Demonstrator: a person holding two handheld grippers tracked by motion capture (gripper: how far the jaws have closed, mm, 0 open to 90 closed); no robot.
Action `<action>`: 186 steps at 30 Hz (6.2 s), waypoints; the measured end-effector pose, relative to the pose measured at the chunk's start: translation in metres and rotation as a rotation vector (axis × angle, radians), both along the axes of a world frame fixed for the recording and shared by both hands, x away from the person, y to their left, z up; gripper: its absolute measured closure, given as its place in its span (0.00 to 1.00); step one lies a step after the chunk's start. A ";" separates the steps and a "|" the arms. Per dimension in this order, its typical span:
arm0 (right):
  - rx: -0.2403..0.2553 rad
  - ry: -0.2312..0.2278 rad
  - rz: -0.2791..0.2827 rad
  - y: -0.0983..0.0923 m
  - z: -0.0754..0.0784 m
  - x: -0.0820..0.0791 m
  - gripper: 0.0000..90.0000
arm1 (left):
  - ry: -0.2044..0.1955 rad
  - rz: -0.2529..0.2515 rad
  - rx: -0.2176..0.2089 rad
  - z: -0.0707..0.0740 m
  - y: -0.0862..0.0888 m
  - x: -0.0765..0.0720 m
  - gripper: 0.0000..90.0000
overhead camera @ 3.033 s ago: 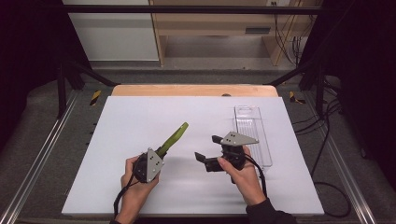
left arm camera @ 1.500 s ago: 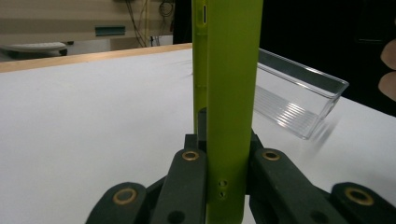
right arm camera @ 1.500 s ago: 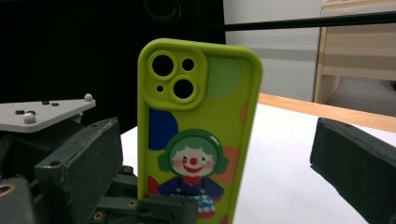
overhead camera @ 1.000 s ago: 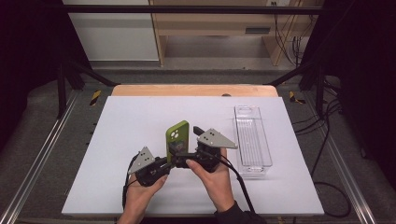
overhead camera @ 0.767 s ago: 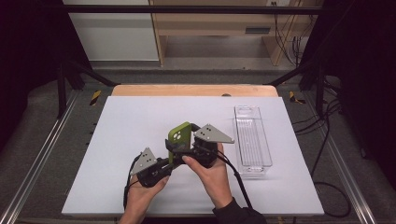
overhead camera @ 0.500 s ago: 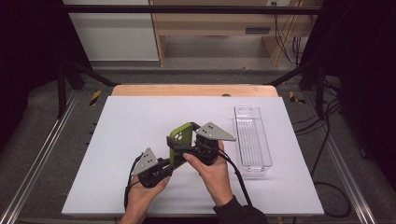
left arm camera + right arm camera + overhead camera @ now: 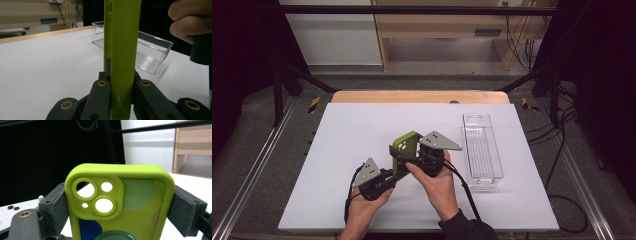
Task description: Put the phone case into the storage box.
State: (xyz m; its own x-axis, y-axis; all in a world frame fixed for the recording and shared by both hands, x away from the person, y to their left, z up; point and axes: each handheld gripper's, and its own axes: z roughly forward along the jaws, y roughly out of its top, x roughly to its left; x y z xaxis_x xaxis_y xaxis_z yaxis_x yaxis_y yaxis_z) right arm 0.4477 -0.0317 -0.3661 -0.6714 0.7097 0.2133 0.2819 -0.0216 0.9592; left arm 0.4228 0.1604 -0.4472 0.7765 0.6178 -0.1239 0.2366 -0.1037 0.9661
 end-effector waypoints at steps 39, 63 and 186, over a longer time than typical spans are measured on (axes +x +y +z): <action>-0.038 0.053 -0.073 0.022 0.009 0.007 0.19 | -0.010 0.087 -0.018 0.001 0.012 0.003 0.90; -0.027 0.054 -0.088 0.022 0.011 0.013 0.19 | -0.050 0.163 -0.006 0.003 0.013 0.006 0.41; -0.120 -0.021 -0.421 -0.148 0.068 0.087 0.18 | -0.155 0.332 -0.053 -0.001 0.131 -0.009 0.02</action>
State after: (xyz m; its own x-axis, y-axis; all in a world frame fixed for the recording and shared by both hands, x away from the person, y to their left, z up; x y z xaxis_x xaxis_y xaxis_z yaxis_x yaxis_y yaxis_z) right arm 0.5347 -0.1801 -0.2985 -0.3212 0.9415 0.1020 0.2524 -0.0187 0.9674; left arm 0.4141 0.2911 -0.4487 0.5467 0.8352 -0.0589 0.0995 0.0050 0.9950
